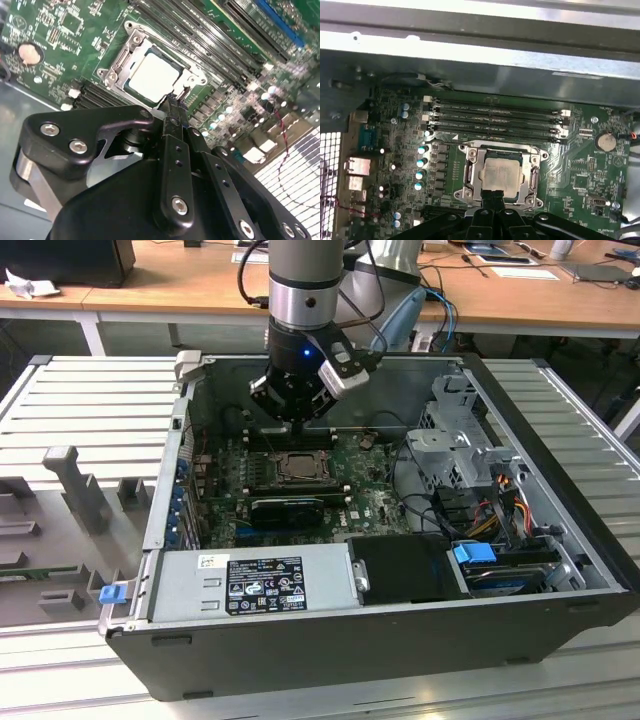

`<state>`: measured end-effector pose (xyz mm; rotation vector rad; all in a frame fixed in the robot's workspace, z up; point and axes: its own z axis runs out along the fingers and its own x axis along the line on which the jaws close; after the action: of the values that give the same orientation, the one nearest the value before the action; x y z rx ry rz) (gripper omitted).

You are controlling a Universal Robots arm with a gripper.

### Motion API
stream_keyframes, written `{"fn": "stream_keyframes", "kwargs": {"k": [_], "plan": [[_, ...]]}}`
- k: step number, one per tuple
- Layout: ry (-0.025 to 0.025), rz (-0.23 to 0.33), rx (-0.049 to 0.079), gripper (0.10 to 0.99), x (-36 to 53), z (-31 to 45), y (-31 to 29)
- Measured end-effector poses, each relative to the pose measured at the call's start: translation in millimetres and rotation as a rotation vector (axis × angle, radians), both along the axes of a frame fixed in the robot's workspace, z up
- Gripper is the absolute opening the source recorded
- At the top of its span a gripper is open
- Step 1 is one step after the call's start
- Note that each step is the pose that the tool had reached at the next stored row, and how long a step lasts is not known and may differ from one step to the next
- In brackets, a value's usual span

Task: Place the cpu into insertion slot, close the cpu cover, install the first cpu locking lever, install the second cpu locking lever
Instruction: 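Install the first cpu locking lever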

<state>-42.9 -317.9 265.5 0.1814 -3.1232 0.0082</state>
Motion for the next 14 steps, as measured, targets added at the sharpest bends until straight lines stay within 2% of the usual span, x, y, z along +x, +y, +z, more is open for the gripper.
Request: {"fn": "stream_keyframes", "kwargs": {"k": [2,5,6,8,14], "plan": [[-0.0004,0.002,0.012,0.106,-1.9,-0.3,0.0],[-0.0013,0.002,0.014,0.106,-10.4,-0.6,0.0],[-0.0013,0.002,0.014,0.106,-17.6,-0.9,0.0],[-0.0014,0.001,0.014,0.106,-22.7,-1.2,0.1],[-0.0016,-0.038,0.014,0.106,-25.5,-2.6,0.2]]}}
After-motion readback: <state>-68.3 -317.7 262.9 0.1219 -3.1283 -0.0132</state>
